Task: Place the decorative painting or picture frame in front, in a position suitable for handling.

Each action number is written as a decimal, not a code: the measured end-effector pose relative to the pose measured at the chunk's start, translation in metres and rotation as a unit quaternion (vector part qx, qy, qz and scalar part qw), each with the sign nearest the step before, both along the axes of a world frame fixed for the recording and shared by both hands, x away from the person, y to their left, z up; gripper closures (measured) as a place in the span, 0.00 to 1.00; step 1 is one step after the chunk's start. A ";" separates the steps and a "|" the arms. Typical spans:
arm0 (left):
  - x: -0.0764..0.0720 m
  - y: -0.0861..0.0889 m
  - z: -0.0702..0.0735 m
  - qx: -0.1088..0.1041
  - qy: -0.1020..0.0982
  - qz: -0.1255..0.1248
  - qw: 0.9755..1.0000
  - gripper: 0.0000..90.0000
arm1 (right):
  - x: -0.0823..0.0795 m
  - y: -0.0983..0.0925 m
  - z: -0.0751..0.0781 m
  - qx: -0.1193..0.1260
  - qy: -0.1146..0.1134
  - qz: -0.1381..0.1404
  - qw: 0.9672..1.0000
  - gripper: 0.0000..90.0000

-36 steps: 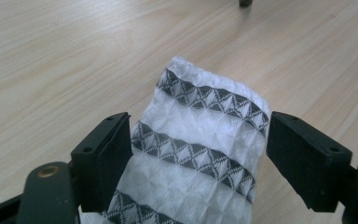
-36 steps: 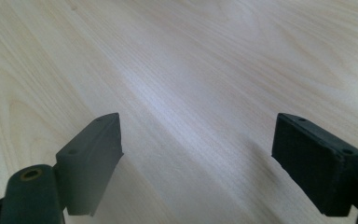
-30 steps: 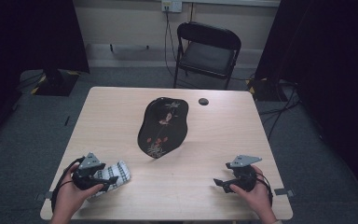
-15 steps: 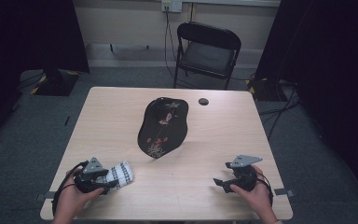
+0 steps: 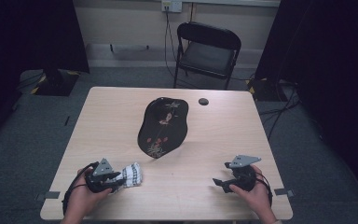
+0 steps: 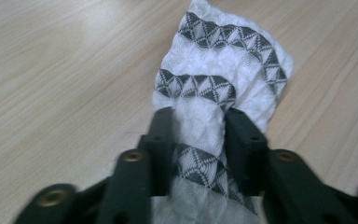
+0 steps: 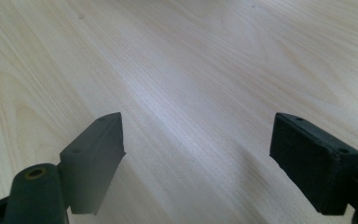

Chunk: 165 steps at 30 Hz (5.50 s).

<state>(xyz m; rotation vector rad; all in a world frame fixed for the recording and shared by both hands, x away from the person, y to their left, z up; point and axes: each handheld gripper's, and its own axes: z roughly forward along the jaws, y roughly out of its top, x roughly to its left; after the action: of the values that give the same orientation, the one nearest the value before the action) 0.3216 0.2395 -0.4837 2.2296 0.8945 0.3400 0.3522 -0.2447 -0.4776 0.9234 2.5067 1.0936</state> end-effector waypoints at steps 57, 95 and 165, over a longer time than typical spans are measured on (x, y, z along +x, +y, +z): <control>0.034 -0.157 0.021 -0.057 0.024 -0.103 0.993 0.51 | 0.001 0.005 0.015 0.023 -0.038 0.027 0.999 0.21; 0.021 -0.058 0.020 -0.054 0.011 0.017 0.998 0.32 | 0.009 0.064 0.006 -0.019 -0.008 0.055 0.998 0.83; 0.126 -0.093 0.124 -0.075 -0.014 -0.006 0.997 0.62 | -0.002 -0.027 0.013 0.012 0.002 -0.068 0.998 0.41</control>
<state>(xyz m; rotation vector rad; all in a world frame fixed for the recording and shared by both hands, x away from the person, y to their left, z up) 0.4475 0.1464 -0.3599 2.0867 0.8620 0.2887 0.3503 -0.2719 -0.4642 1.0862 2.3977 1.0816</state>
